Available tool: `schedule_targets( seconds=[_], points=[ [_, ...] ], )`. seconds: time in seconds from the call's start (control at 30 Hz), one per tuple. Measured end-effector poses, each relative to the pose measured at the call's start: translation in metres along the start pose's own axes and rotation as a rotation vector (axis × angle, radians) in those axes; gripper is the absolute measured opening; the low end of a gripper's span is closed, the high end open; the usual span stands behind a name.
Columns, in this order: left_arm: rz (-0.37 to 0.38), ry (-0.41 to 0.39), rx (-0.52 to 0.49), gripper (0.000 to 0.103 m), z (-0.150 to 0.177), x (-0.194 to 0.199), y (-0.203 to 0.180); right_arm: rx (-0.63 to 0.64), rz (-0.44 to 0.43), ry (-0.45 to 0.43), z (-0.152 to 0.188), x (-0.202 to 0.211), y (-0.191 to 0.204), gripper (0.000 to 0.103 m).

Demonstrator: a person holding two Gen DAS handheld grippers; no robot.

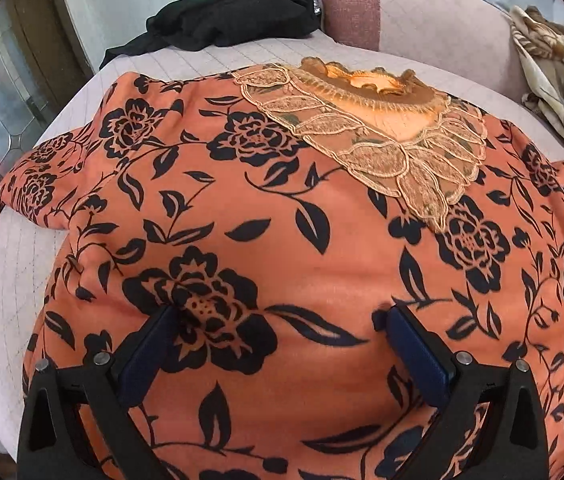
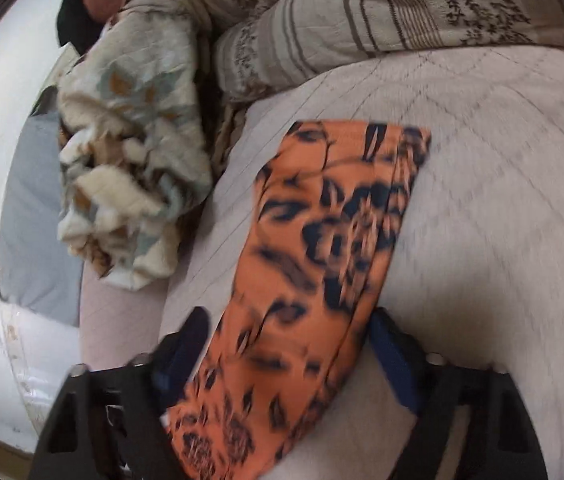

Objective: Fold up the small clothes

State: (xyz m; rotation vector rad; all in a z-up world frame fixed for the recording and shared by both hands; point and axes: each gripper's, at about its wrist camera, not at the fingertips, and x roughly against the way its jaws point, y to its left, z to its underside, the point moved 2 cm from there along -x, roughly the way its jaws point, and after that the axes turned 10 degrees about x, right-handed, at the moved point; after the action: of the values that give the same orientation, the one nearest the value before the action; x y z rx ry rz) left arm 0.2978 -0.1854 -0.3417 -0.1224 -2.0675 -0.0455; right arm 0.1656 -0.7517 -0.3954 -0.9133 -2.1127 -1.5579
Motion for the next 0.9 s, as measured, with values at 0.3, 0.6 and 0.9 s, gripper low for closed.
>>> schedule_targets(
  seconds=[0.3,0.6,0.9],
  points=[
    [-0.003,-0.012,-0.001,0.103,-0.003,-0.005,-0.004,0.035,0.032,-0.082,-0.029,-0.026,-0.015,0.009],
    [-0.042,-0.041,0.032,0.103,-0.017,0.012,0.014,0.238,-0.248,-0.094,0.011,0.025,0.123,0.008],
    [-0.22,-0.224,0.168,0.103,-0.041,0.052,0.087,0.4,-0.576,0.201,0.19,0.023,0.281,0.008]
  ],
)
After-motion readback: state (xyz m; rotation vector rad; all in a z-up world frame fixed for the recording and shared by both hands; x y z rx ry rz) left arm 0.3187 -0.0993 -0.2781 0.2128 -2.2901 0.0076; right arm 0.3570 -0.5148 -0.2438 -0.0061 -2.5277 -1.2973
